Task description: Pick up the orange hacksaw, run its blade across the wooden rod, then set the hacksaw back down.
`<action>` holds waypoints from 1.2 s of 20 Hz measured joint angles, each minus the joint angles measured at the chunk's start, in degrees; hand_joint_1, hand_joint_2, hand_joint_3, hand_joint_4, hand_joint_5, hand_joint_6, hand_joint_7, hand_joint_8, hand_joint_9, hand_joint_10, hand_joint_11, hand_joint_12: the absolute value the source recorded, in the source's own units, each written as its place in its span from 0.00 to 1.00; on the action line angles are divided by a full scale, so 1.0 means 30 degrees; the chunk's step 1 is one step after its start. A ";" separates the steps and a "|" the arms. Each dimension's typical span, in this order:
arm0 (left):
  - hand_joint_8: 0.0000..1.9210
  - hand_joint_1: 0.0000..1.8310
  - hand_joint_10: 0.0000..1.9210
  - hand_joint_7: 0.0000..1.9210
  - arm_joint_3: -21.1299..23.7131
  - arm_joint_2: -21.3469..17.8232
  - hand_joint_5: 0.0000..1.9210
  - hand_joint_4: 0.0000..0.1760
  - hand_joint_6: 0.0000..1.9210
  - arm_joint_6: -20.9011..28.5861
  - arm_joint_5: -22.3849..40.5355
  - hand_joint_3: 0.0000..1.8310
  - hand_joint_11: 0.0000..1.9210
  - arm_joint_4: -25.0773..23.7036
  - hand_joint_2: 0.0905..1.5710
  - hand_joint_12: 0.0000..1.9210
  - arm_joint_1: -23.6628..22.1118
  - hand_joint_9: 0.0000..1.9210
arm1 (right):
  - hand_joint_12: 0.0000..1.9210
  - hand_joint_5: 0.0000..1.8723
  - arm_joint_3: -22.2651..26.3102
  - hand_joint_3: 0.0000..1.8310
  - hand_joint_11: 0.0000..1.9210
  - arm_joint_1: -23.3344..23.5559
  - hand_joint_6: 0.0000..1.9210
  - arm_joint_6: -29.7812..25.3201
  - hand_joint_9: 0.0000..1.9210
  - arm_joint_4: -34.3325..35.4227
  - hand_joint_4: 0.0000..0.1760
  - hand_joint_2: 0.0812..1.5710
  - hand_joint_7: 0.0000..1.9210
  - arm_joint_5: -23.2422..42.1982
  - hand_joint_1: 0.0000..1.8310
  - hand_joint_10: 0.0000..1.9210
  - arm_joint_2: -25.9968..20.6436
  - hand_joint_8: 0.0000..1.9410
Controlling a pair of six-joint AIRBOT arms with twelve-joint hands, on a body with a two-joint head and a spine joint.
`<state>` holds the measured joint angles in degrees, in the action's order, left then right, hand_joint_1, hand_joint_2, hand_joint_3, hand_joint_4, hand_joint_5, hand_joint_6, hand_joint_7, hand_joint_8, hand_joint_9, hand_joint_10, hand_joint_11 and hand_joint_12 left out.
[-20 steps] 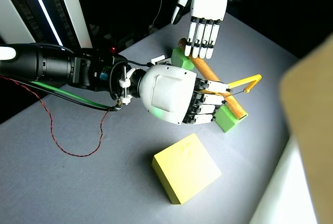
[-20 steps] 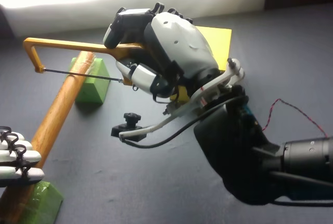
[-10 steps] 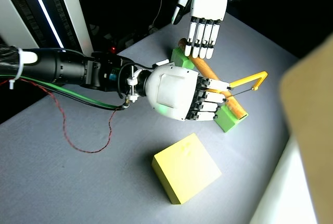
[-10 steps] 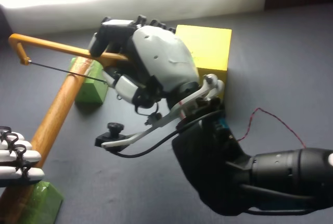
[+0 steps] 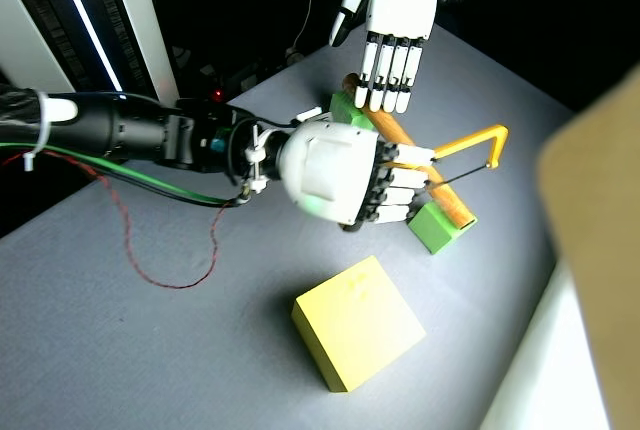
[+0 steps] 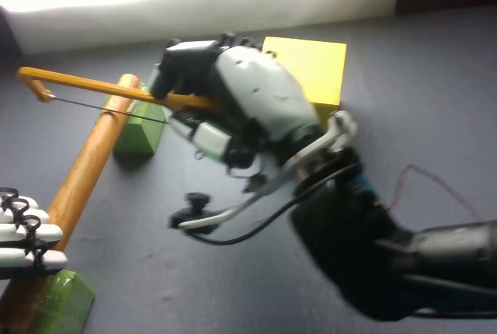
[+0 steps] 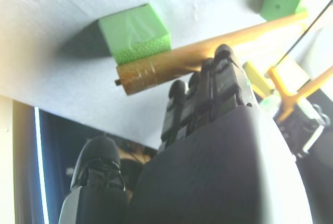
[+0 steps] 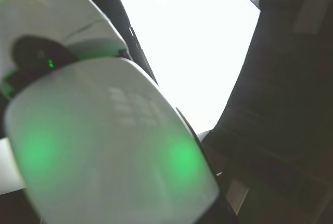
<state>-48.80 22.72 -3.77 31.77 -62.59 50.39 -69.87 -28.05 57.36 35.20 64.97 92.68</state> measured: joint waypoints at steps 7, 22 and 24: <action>0.00 0.00 0.00 0.01 0.0000 0.0000 0.02 0.00 0.00 0.0000 -0.0015 0.00 0.00 0.0000 0.80 0.00 0.0000 0.00 | 0.55 0.47 0.3541 0.00 0.54 -0.0379 0.46 -0.0189 0.59 0.0044 0.00 0.67 0.54 -0.1486 0.76 0.55 -0.4408 0.46; 0.00 0.00 0.00 0.01 0.0058 -0.0007 0.02 0.00 0.00 0.0000 -0.0124 0.00 0.01 0.0007 0.80 0.01 -0.0022 0.01 | 0.56 0.45 0.6827 0.00 0.51 -0.4204 0.51 -0.4685 0.54 0.0109 0.00 0.69 0.50 0.0423 0.75 0.60 -0.8684 0.51; 0.00 0.00 0.00 0.01 0.0058 0.0000 0.03 0.00 0.00 -0.0007 -0.0146 0.00 0.00 0.0007 0.80 0.01 -0.0022 0.01 | 0.57 0.44 0.6827 0.00 0.50 -0.5115 0.53 -0.6084 0.52 0.0044 0.00 0.70 0.49 0.1188 0.75 0.63 -0.8786 0.53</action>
<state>-48.62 22.72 -3.79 31.33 -62.57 50.33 -49.39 -43.40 39.11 35.33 68.53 66.32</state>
